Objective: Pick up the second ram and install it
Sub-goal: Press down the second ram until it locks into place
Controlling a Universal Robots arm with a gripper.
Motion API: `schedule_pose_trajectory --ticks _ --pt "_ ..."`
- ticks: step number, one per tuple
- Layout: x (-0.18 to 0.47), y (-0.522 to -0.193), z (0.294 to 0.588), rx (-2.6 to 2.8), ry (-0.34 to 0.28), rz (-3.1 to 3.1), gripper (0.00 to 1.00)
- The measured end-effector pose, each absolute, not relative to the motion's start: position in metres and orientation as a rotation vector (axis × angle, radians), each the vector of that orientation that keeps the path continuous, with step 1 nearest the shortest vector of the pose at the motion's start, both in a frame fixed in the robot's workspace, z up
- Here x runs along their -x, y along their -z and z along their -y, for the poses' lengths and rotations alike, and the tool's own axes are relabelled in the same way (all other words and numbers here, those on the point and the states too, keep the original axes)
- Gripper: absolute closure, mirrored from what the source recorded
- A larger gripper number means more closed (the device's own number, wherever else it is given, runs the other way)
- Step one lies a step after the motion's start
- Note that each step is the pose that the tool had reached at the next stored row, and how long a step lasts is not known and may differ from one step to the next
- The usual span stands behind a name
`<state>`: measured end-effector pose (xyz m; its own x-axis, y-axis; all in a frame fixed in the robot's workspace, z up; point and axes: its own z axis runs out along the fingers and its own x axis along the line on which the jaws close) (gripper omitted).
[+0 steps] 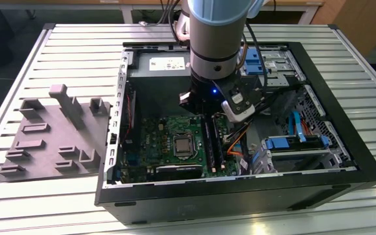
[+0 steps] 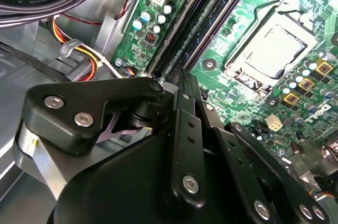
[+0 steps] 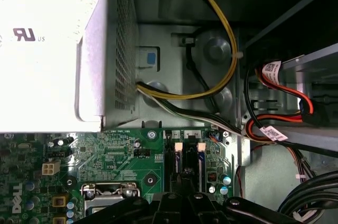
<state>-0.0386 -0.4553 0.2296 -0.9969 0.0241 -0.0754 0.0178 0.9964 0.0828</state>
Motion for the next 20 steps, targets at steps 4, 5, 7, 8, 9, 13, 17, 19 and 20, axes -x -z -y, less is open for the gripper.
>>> schedule_pose_trajectory --ticks 4,5,7,8,9,13,17,19,20 --pt "0.0386 -0.2296 0.4561 -0.032 -0.126 -3.062 0.89" --pt "0.0386 -0.2296 0.4563 -0.032 -0.126 -3.062 0.89" --pt "0.0386 -0.2296 0.4568 -0.032 -0.126 -3.062 0.89" --pt "0.0386 -0.2296 0.4571 -0.032 -0.126 -3.062 0.89" --pt "0.0386 -0.2296 0.4574 -0.032 -0.126 -3.062 0.89" --pt "0.0386 -0.2296 0.4588 -0.032 -0.126 -3.062 0.89" --pt "0.0386 -0.2296 0.4605 -0.032 -0.126 -3.062 0.89" --pt "0.0386 -0.2296 0.4613 -0.032 -0.126 -3.062 0.89" --pt "0.0386 -0.2296 0.4617 -0.032 -0.126 -3.062 0.89"
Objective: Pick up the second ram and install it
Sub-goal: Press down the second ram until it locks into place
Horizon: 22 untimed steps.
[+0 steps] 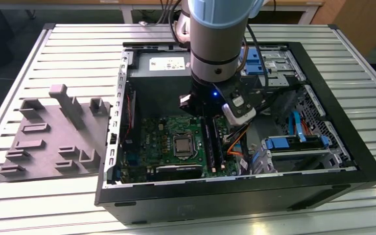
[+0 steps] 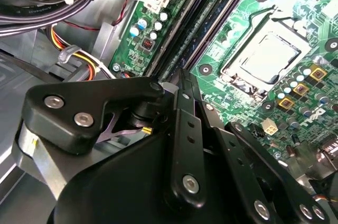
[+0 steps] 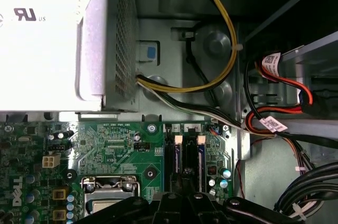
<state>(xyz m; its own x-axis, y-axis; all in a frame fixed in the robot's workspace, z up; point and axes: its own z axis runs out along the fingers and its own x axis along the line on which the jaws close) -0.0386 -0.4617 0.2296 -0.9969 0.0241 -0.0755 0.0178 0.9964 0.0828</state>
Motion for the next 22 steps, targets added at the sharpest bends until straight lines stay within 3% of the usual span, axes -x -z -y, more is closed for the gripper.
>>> schedule_pose_trajectory --ticks 22 --pt "0.0386 -0.2296 0.4702 -0.032 -0.126 -3.062 0.89"
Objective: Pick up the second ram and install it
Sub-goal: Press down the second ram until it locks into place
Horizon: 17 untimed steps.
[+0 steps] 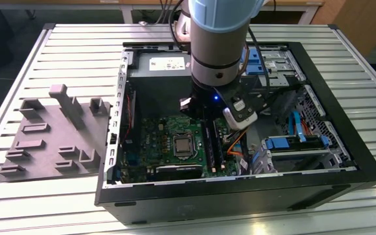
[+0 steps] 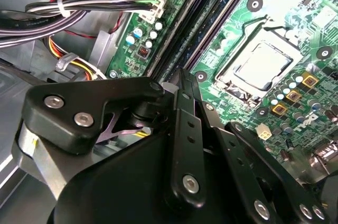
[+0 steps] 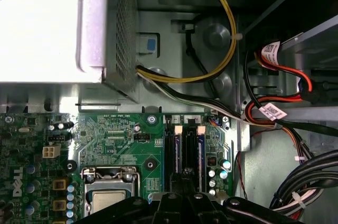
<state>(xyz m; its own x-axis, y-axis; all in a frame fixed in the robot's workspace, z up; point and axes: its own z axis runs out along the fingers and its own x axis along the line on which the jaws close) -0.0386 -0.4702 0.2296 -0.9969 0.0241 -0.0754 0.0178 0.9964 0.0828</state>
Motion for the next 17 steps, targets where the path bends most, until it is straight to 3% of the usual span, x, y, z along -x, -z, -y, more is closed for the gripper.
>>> schedule_pose_trajectory --ticks 17 --pt "0.0387 -0.2296 0.4769 -0.032 -0.126 -3.062 0.89"
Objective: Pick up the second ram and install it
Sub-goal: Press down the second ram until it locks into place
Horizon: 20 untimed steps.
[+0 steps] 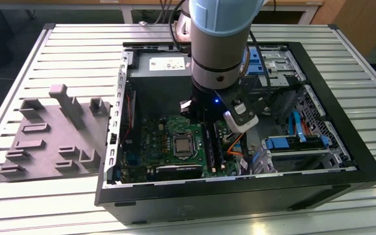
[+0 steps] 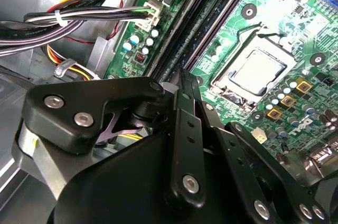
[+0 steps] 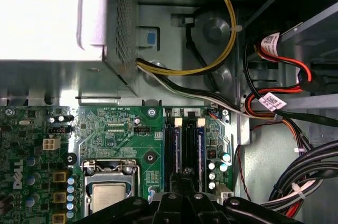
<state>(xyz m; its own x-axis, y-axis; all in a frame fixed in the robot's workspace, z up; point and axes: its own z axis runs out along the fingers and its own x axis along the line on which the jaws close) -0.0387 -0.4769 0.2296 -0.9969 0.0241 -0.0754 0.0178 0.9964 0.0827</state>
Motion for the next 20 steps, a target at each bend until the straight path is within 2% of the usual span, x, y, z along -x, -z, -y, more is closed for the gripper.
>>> schedule_pose_trajectory --ticks 20 --pt "0.0387 -0.2296 0.4867 -0.032 -0.126 -3.062 0.89"
